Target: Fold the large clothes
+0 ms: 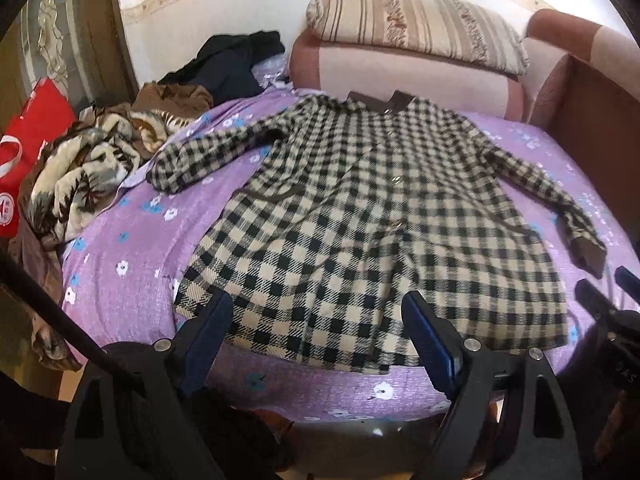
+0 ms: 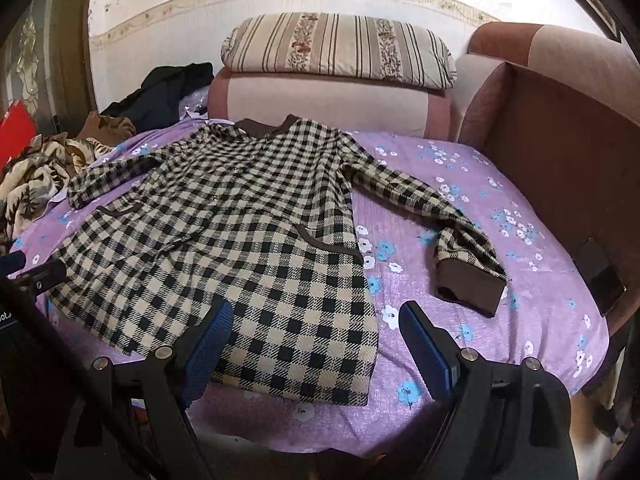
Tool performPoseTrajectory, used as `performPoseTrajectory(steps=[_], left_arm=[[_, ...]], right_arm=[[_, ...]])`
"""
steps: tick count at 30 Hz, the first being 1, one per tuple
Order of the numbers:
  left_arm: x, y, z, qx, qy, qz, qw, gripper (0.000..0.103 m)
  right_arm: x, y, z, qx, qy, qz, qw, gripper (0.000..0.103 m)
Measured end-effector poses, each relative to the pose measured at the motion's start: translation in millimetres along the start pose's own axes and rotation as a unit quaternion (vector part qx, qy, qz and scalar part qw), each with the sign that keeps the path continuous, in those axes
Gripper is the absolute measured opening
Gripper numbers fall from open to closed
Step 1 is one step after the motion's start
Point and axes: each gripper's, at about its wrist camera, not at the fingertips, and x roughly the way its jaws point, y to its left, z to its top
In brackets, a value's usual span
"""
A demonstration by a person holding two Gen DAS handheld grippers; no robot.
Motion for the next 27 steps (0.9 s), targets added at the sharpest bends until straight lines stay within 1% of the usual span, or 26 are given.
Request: performPoseTrajectory(steps=[4,8,14,24,25,27], left_arm=[[16,4,2,-0.007,0.023,0.004,0.9997,0.085],[31,9,2,-0.014,0.044,-0.002,0.9989,0.085],[46,10,1,-0.015,0.06,-0.006,0.9981,0.085],[61,14,0,-0.025,0.079,-0.029,0.9961,0.085],[61,14,0,-0.025,0.08,-0.03,0.996,0.084],[62,12,-1,-0.018,0.082,-0.028,0.996,0.076]], right_arm=[[13,-5,5,0.009,0.012,-0.002,1.0,0.088],[25,-7,8,0.014,0.023,-0.003,1.0,0.088],[37,-3,12,0.009,0.034,-0.003,0.999,0.088],[49,2,16,0.003,0.04,0.003,0.999,0.088],[49,3,16,0.002,0.04,0.003,0.999,0.088],[51,4,17,0.001,0.038,0.005,0.999,0.088]])
